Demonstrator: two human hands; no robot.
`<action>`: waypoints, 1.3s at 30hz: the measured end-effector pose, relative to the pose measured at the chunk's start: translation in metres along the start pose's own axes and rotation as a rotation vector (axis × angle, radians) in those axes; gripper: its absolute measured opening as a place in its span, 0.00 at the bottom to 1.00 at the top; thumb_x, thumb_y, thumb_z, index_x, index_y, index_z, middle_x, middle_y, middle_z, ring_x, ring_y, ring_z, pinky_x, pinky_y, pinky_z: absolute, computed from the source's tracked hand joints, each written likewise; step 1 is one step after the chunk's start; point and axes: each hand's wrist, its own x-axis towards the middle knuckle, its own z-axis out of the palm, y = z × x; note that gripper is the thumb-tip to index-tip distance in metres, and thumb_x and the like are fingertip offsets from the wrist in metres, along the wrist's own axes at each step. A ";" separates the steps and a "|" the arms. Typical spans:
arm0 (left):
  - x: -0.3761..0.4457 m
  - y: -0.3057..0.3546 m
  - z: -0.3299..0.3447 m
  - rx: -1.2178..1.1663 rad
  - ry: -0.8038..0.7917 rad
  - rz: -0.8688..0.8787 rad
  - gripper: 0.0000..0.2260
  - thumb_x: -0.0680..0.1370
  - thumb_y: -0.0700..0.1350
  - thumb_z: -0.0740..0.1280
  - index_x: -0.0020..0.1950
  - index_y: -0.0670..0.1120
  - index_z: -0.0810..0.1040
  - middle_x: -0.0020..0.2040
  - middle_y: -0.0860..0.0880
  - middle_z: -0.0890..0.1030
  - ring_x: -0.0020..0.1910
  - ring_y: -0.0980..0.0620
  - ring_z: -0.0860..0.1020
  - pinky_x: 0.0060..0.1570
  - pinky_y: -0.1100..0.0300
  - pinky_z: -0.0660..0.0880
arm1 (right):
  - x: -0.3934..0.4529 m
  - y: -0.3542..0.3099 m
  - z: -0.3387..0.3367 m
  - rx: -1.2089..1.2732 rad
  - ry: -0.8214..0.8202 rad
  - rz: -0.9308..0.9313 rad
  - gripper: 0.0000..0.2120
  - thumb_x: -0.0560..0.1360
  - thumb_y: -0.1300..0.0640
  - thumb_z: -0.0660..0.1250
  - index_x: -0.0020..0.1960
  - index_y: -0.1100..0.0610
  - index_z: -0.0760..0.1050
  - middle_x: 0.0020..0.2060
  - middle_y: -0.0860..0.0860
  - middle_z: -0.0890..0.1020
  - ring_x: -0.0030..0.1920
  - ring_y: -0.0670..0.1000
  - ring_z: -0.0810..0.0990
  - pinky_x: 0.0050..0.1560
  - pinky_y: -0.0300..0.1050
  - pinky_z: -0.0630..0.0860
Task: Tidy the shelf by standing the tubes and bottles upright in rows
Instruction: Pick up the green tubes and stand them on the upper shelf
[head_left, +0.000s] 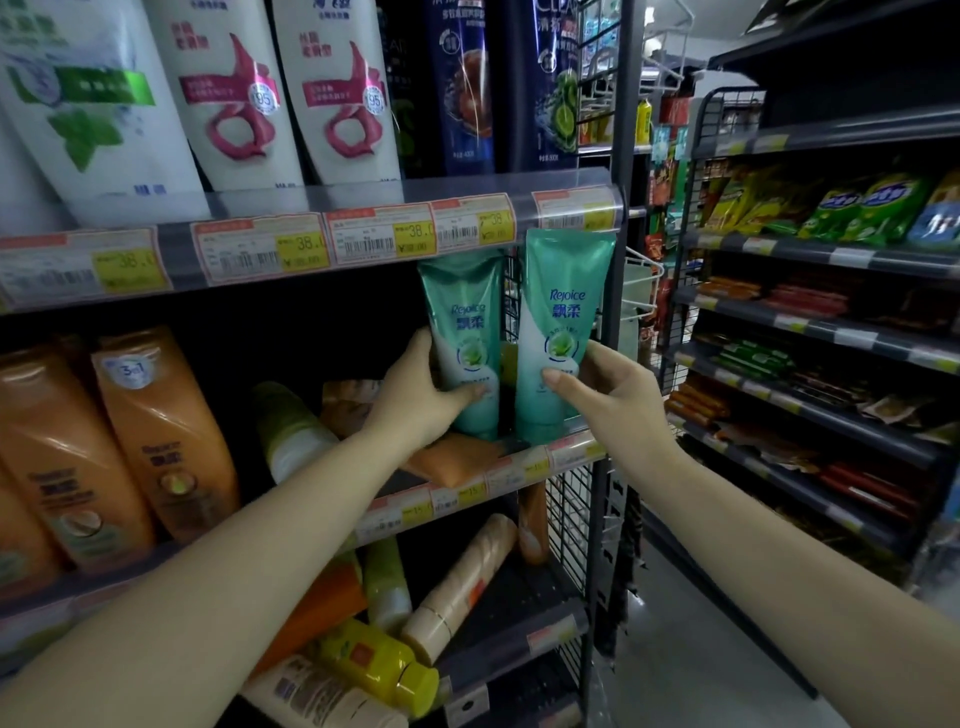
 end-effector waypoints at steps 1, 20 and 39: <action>-0.003 -0.004 -0.003 -0.007 0.008 0.004 0.30 0.69 0.46 0.75 0.67 0.50 0.66 0.63 0.52 0.75 0.61 0.51 0.75 0.60 0.57 0.72 | 0.001 0.001 0.003 -0.002 0.010 -0.006 0.12 0.71 0.60 0.72 0.54 0.54 0.80 0.47 0.49 0.85 0.49 0.50 0.83 0.49 0.44 0.81; -0.021 -0.012 -0.018 0.019 0.074 0.036 0.26 0.71 0.45 0.73 0.65 0.49 0.66 0.61 0.53 0.76 0.58 0.54 0.74 0.53 0.62 0.69 | 0.002 0.002 0.045 -0.294 0.033 0.023 0.13 0.72 0.56 0.72 0.55 0.55 0.75 0.46 0.43 0.80 0.49 0.43 0.78 0.48 0.32 0.75; -0.017 -0.014 -0.017 0.088 0.073 0.029 0.26 0.70 0.48 0.74 0.61 0.47 0.65 0.62 0.50 0.75 0.59 0.51 0.75 0.53 0.60 0.71 | -0.007 0.004 0.066 -0.344 0.162 0.013 0.23 0.71 0.58 0.72 0.61 0.58 0.66 0.56 0.51 0.77 0.56 0.50 0.76 0.49 0.38 0.73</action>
